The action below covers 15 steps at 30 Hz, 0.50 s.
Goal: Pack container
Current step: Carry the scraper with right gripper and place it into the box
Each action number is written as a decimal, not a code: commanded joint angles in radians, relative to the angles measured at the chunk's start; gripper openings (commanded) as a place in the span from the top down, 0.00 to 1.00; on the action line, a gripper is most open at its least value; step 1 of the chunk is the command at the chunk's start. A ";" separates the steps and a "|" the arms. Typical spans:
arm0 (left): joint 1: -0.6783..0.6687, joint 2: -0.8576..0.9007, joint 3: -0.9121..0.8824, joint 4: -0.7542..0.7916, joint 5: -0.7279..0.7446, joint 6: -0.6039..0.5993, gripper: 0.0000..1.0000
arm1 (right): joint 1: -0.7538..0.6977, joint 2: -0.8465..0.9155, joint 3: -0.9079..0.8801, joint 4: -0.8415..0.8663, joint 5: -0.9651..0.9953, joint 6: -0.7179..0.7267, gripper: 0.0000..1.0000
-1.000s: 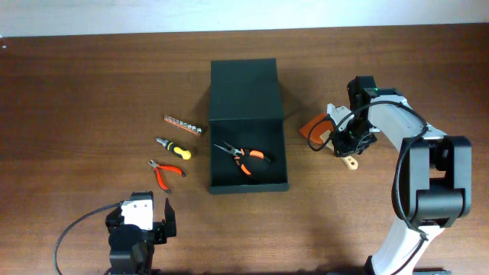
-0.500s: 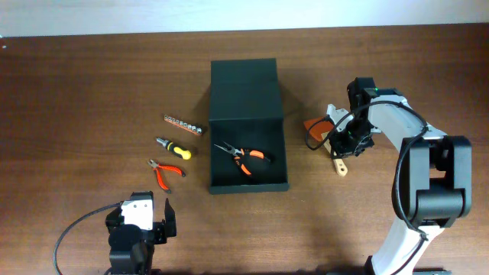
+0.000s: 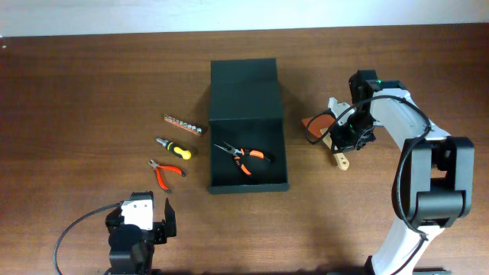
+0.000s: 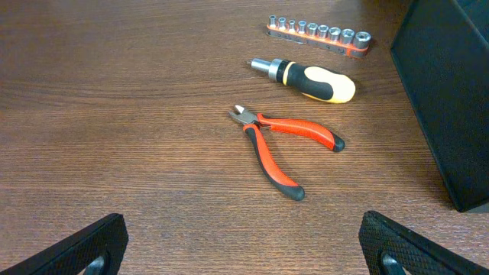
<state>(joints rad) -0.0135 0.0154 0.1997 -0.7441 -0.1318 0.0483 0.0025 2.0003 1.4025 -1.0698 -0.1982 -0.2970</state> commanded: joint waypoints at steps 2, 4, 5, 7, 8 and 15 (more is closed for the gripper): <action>0.003 -0.010 -0.006 0.002 -0.005 -0.010 0.01 | -0.003 -0.022 0.022 -0.008 -0.031 0.000 0.84; 0.003 -0.010 -0.006 0.002 -0.005 -0.010 0.01 | -0.003 -0.027 0.027 -0.011 -0.031 0.000 0.85; 0.003 -0.010 -0.006 0.002 -0.005 -0.010 0.01 | -0.003 -0.032 0.033 -0.016 -0.031 0.000 0.87; 0.003 -0.010 -0.006 0.002 -0.005 -0.010 0.01 | -0.003 -0.042 0.047 -0.024 -0.031 0.000 0.88; 0.003 -0.010 -0.006 0.002 -0.005 -0.010 0.01 | -0.003 -0.049 0.056 -0.029 -0.031 0.000 0.89; 0.003 -0.010 -0.006 0.002 -0.005 -0.010 0.01 | -0.003 -0.119 0.153 -0.077 -0.063 0.000 0.89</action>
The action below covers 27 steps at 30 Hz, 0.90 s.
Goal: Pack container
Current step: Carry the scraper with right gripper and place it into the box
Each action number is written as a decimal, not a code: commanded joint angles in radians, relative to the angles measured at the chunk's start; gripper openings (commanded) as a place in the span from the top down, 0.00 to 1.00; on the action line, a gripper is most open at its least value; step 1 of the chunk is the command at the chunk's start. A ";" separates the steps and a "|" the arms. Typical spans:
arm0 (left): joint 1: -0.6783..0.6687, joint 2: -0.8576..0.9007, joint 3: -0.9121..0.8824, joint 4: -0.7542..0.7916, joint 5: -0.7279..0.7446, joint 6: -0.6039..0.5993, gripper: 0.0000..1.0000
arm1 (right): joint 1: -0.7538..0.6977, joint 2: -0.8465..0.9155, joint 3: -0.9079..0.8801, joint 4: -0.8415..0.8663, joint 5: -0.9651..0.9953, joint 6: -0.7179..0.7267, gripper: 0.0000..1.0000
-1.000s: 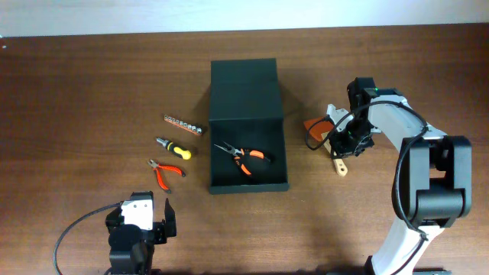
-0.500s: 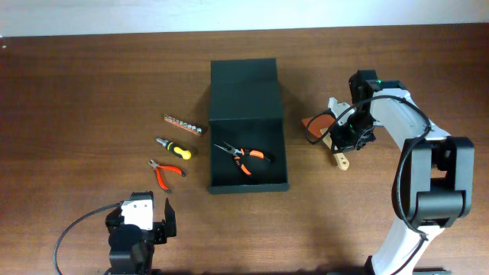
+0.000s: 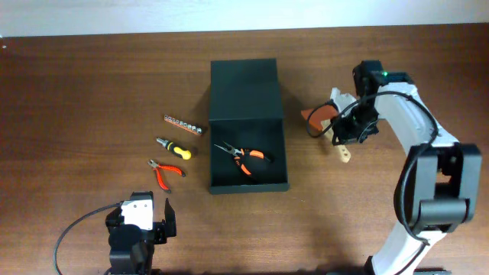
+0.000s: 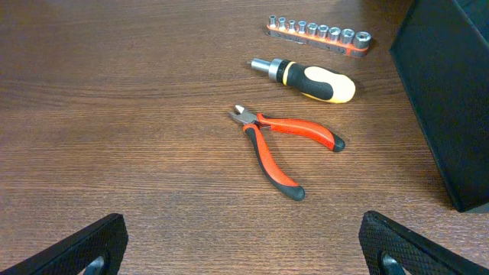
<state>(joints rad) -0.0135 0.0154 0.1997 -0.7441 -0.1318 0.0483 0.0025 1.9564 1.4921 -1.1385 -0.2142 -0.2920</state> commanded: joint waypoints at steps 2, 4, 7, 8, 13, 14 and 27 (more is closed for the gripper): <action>0.003 -0.010 -0.006 0.002 -0.005 -0.010 0.01 | -0.003 -0.096 0.095 -0.025 -0.068 -0.005 0.89; 0.003 -0.010 -0.006 0.002 -0.005 -0.010 0.01 | -0.002 -0.116 0.128 -0.042 -0.085 -0.005 0.89; 0.003 -0.010 -0.006 0.002 -0.005 -0.010 0.01 | 0.014 -0.146 0.177 -0.076 -0.100 -0.006 0.89; 0.003 -0.010 -0.006 0.002 -0.005 -0.010 0.01 | 0.026 -0.154 0.190 -0.087 -0.100 -0.006 0.89; 0.003 -0.010 -0.006 0.002 -0.005 -0.010 0.01 | 0.137 -0.192 0.212 -0.125 -0.100 -0.006 0.89; 0.003 -0.010 -0.006 0.002 -0.005 -0.010 0.01 | 0.169 -0.196 0.212 -0.131 -0.101 -0.006 0.89; 0.003 -0.010 -0.006 0.002 -0.005 -0.010 0.01 | 0.567 -0.192 0.186 -0.150 0.001 -0.005 0.89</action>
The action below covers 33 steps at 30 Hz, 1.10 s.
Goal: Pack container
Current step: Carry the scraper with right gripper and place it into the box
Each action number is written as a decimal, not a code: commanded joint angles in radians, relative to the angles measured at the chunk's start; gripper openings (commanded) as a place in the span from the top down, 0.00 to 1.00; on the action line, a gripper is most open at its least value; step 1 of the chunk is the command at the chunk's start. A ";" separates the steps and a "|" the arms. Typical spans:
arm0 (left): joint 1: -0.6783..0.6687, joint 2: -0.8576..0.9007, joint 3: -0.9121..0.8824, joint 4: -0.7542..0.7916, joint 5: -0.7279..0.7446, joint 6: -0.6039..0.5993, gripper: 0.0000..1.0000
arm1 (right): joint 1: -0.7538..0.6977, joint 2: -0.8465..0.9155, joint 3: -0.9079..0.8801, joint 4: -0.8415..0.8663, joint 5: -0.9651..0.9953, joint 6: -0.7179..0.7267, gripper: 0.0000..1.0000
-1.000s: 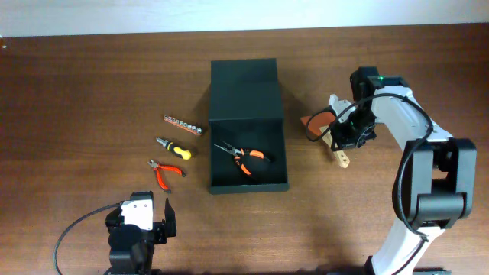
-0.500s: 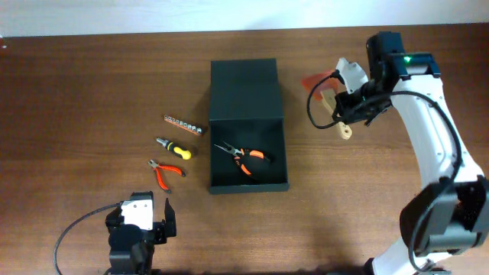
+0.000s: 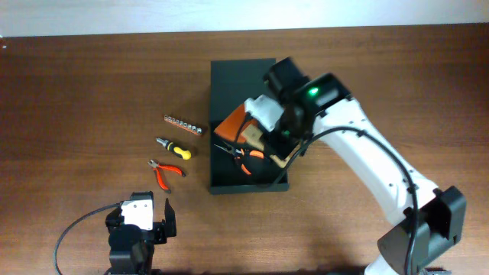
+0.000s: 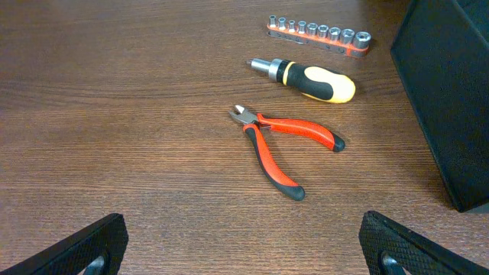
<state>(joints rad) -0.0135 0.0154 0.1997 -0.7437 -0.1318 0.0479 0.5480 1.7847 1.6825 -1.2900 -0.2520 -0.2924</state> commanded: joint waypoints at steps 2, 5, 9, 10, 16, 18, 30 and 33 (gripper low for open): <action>0.003 -0.010 -0.006 0.002 -0.005 -0.010 0.01 | 0.039 -0.019 -0.032 0.019 0.039 -0.005 0.89; 0.003 -0.010 -0.006 0.002 -0.005 -0.010 0.01 | 0.048 -0.014 -0.093 0.072 0.038 -0.003 0.89; 0.003 -0.010 -0.006 0.002 -0.005 -0.010 0.01 | 0.047 -0.012 -0.208 0.163 0.039 0.014 0.89; 0.003 -0.010 -0.006 0.002 -0.005 -0.010 0.01 | 0.047 -0.013 -0.234 0.185 0.039 0.015 0.89; 0.003 -0.010 -0.006 0.002 -0.005 -0.010 0.01 | 0.047 -0.012 -0.357 0.327 0.039 0.048 0.89; 0.003 -0.010 -0.006 0.002 -0.005 -0.010 0.01 | 0.047 -0.011 -0.373 0.346 0.039 0.048 0.89; 0.003 -0.010 -0.006 0.002 -0.005 -0.010 0.01 | 0.047 -0.011 -0.394 0.444 0.039 0.047 0.87; 0.003 -0.010 -0.006 0.002 -0.005 -0.010 0.01 | 0.047 -0.011 -0.394 0.451 0.039 0.047 0.79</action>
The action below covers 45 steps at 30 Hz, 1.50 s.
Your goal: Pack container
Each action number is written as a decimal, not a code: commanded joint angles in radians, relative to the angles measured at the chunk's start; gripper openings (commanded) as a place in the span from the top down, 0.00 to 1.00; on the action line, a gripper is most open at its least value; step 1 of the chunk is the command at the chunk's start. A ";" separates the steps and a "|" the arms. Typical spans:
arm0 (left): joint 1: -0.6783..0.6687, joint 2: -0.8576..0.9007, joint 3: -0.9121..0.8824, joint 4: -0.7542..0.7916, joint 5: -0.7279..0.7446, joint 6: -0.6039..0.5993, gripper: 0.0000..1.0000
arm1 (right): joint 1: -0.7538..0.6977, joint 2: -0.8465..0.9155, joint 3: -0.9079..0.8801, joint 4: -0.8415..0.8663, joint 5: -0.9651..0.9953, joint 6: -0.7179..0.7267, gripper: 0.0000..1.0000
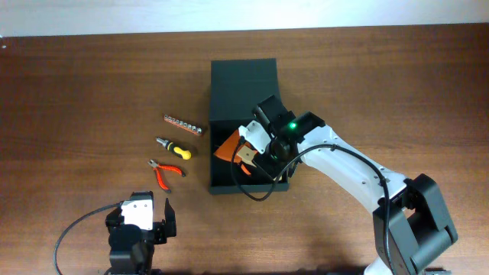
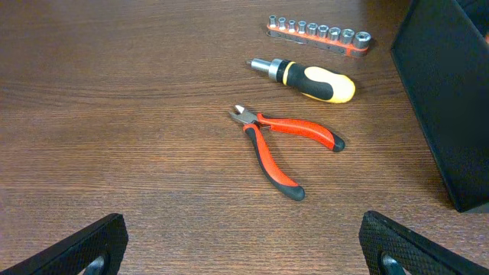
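Note:
The black box point(image 1: 275, 122) stands open mid-table, its lid point(image 1: 243, 76) folded back. My right gripper point(image 1: 249, 151) is low inside the box, shut on an orange-bladed tool point(image 1: 227, 143) with a wooden handle. The tool's blade points toward the box's left wall. The arm hides most of the box's contents. Left of the box lie a socket rail point(image 2: 318, 32), a yellow-and-black screwdriver point(image 2: 309, 78) and red pliers point(image 2: 281, 149). My left gripper point(image 2: 244, 248) is open near the table's front edge, well short of the pliers.
The box's dark side wall point(image 2: 451, 114) rises at the right of the left wrist view. Bare brown tabletop point(image 1: 92, 92) spreads left of the tools and right of the box point(image 1: 397, 84).
My right gripper, still holding the orange-bladed tool, was above the middle of the box and is now lower, inside its front half. The left arm has not moved.
My right gripper held the orange-bladed tool on the table right of the box, orange pliers lying inside the box. Half a second later the tool was a little higher. Then it hung over the box, and now it is down inside. The left gripper stayed open throughout.

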<state>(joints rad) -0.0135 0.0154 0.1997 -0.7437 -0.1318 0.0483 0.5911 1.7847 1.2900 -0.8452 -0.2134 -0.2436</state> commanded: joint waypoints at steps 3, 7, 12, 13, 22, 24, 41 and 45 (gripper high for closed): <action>0.003 -0.010 -0.006 0.002 -0.005 -0.010 0.01 | 0.003 -0.011 -0.002 0.005 0.001 -0.002 0.74; 0.003 -0.010 -0.006 0.002 -0.005 -0.010 0.01 | 0.003 -0.011 -0.002 0.005 0.000 -0.001 0.63; 0.003 -0.010 -0.006 0.002 -0.005 -0.010 0.01 | 0.003 -0.034 0.041 -0.022 -0.022 0.016 0.24; 0.003 -0.010 -0.006 0.002 -0.005 -0.010 0.01 | 0.003 -0.047 0.061 -0.035 -0.023 0.027 0.13; 0.003 -0.010 -0.006 0.002 -0.005 -0.010 0.01 | 0.003 -0.405 0.159 -0.124 0.018 0.075 0.01; 0.003 -0.010 -0.006 0.002 -0.005 -0.010 0.01 | 0.003 -0.522 0.159 -0.161 0.079 0.098 0.01; 0.003 -0.010 -0.006 0.002 -0.005 -0.010 0.01 | 0.003 -1.404 -0.289 -0.288 0.144 0.261 0.01; 0.003 -0.010 -0.006 0.002 -0.005 -0.010 0.01 | 0.003 -1.533 -0.370 -0.282 0.110 0.294 0.01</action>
<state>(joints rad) -0.0135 0.0147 0.1989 -0.7437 -0.1318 0.0479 0.5911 0.3134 0.9565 -1.1378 -0.0719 -0.0097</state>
